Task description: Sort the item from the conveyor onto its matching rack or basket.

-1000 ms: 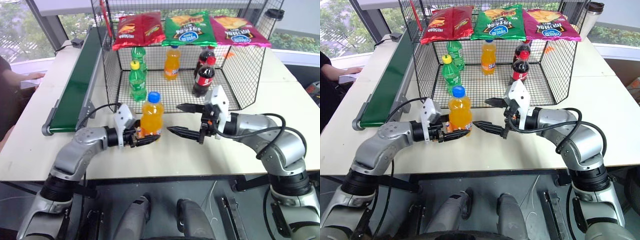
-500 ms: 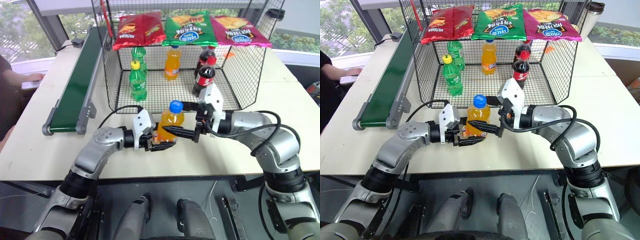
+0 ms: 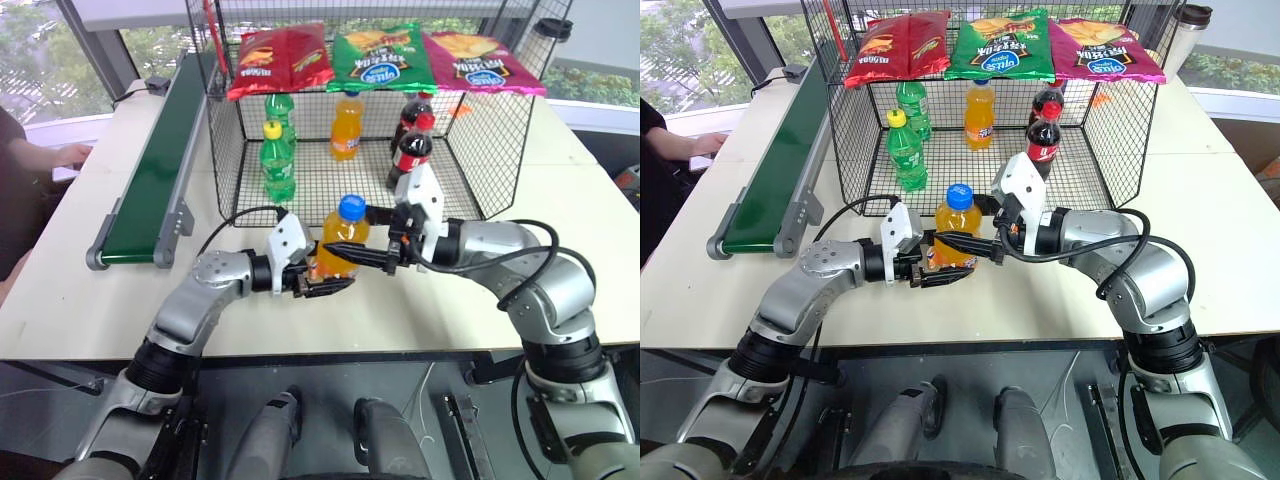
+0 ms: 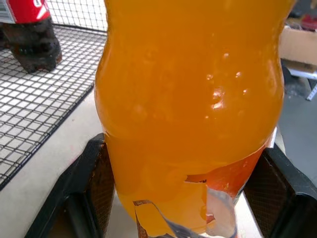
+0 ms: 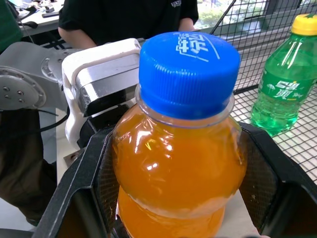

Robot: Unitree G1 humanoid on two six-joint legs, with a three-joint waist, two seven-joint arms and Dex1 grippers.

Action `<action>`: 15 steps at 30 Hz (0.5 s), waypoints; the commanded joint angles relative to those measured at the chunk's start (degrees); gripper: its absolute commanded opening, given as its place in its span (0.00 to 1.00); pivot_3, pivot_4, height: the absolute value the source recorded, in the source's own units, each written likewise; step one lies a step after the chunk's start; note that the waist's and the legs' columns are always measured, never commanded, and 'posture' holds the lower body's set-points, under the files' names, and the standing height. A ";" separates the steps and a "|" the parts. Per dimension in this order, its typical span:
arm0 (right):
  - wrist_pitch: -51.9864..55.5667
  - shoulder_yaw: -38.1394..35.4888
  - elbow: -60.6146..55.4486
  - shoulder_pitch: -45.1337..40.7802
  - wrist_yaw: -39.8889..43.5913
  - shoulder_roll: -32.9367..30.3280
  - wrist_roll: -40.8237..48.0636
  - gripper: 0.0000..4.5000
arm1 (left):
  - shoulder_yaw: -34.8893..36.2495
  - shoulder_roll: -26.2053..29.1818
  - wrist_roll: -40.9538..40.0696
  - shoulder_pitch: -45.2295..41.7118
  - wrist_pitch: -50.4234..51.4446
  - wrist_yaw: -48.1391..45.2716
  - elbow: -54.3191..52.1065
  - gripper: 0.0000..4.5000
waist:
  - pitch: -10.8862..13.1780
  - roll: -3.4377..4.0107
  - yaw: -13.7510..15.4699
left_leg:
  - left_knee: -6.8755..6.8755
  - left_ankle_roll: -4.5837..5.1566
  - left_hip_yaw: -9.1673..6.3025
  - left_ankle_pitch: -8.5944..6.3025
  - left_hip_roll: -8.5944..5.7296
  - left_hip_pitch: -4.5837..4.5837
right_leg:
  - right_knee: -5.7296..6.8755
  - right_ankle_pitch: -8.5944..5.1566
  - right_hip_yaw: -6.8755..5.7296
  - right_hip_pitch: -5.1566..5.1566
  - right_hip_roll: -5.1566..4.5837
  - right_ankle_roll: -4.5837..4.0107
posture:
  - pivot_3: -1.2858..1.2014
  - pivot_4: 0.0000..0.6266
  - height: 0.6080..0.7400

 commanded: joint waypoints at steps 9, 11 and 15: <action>-2.86 -2.15 4.29 -5.21 -8.00 4.43 -3.60 0.58 | 5.04 5.81 -1.86 5.07 7.03 3.12 -8.22 0.99 | 0.01 0.01 -0.71 | -0.02 0.07 0.00 0.05 0.00 0.06 | 0.11 0.00 0.00 -0.02 0.08 0.01 | 0.52 0.24 0.98; -5.04 -2.87 9.22 -8.39 -12.49 7.02 -6.73 0.58 | 9.04 8.23 -2.82 7.33 8.65 4.23 -9.25 0.99 | 0.02 0.03 -1.39 | -0.01 0.00 0.00 0.01 0.01 0.06 | 0.14 0.00 0.01 -0.02 0.06 0.00 | 0.52 0.24 0.98; -9.81 -2.23 16.99 -12.20 -16.12 10.18 -11.49 0.58 | 12.31 9.91 -0.54 9.91 6.24 7.57 -9.04 0.99 | 0.02 0.04 -1.26 | -0.01 -0.02 0.00 0.01 0.00 0.12 | 0.30 0.01 0.01 -0.08 0.09 -0.02 | 0.52 0.24 0.98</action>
